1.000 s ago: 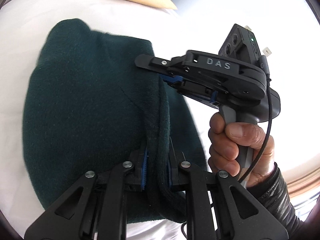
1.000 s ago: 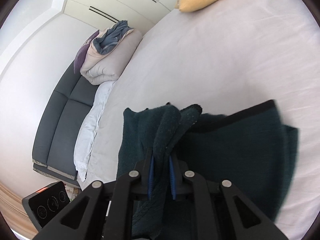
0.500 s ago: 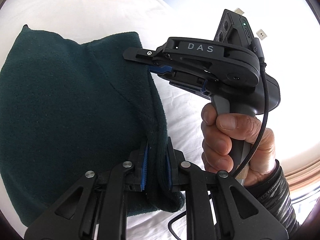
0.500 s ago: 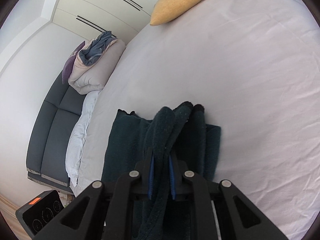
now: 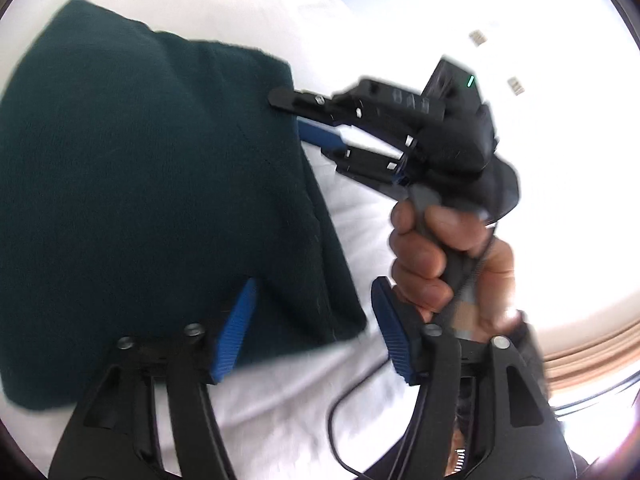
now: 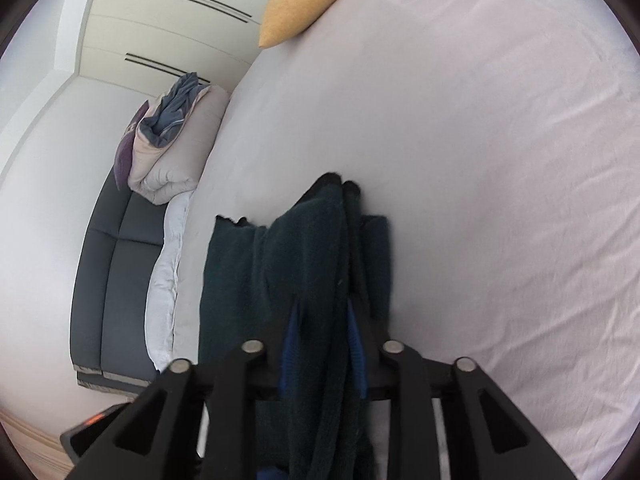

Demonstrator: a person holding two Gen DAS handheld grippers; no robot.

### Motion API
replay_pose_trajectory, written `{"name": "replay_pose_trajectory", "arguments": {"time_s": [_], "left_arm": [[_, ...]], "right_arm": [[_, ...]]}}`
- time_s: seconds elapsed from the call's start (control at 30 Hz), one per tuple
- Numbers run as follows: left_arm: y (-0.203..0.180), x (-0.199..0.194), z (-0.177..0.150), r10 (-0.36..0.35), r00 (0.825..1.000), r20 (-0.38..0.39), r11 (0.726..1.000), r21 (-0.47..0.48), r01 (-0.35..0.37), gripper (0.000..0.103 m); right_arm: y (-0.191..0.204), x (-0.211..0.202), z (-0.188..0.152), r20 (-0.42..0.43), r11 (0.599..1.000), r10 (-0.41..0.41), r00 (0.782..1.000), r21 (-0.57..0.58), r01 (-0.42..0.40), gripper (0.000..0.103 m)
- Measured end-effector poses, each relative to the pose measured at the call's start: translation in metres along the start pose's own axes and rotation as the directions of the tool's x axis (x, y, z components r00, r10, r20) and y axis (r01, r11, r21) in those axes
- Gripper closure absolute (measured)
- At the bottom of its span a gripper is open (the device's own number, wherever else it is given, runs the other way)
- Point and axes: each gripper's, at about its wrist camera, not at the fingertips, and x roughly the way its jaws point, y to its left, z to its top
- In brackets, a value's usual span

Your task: Fold small clothes

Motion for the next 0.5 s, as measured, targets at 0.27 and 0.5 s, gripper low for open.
{"name": "replay_pose_trajectory", "arguments": {"time_s": [0.27,0.5], "left_arm": [[0.064,-0.079,0.013,0.081,0.985,0.149,0.996,-0.032,-0.078,0.040],[0.091,-0.076,0.024,0.191,0.978,0.081,0.981,0.014,-0.192,0.040]], "right_arm": [[0.028,-0.026,-0.065,-0.023,0.994,-0.095,0.995,-0.055,0.093,0.046],[0.060,-0.030,-0.114,0.011,0.946,-0.265,0.964,-0.192,0.262,0.071]]}}
